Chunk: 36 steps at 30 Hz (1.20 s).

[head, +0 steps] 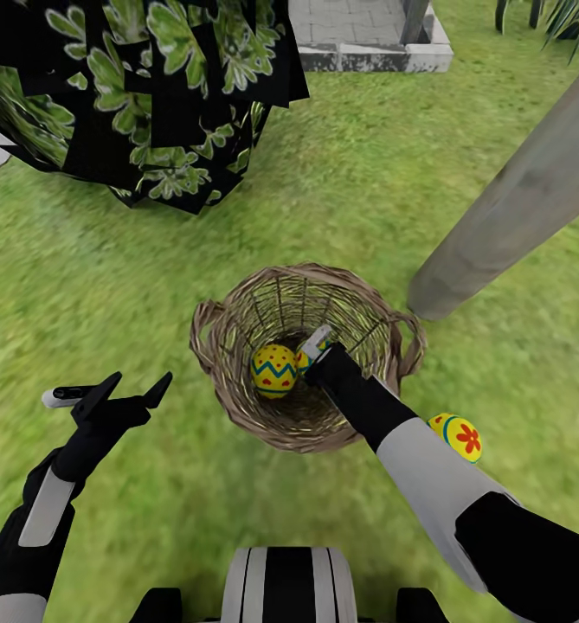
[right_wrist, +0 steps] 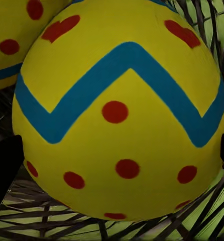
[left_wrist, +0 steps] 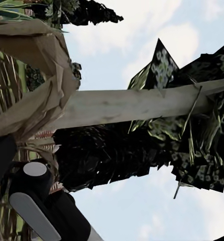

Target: Take the three Easter eggs out of the wicker basket on the lawn in the garden, then place them on the lawn next to a single tree (choose any tree) so that all three eggs are next to the same tree and none are left in the basket.

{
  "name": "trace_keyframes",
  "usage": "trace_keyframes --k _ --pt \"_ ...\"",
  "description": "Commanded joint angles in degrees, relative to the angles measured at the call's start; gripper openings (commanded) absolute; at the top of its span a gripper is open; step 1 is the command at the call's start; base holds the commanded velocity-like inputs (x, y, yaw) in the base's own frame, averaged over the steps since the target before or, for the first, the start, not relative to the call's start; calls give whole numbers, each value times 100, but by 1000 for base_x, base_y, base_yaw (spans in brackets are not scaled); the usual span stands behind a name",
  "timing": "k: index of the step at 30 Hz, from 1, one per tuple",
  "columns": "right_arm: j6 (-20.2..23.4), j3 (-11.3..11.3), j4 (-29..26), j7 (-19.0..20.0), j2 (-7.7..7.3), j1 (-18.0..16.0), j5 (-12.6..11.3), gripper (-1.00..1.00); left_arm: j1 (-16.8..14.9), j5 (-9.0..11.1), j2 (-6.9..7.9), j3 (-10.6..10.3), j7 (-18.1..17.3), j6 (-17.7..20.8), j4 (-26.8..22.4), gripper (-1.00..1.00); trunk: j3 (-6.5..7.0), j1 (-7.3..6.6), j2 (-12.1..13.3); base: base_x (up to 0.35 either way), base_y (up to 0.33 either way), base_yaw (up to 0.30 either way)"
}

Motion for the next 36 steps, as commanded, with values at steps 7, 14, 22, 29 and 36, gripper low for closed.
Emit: trace_keyframes --k 7,14,22,29,36 --pt "20 7 -15 51 -1 -3 105 -100 -1 15 -6 -1 -7 56 -1 100 108 -13 6 0 0 0" --pt "27 7 -15 61 6 -3 105 -100 -1 15 -8 -1 0 55 -1 100 264 -32 15 0 0 0" --pt "71 7 -15 82 -2 -3 99 -100 -1 15 -8 -31 2 58 -1 100 441 -52 26 0 0 0" --pt "98 7 -15 83 5 -3 91 -100 -1 15 1 -230 27 59 -1 100 596 -70 35 0 0 0" --pt "122 23 -15 83 35 6 87 -100 -1 14 23 -243 47 84 -9 100 751 -88 44 -14 0 0"
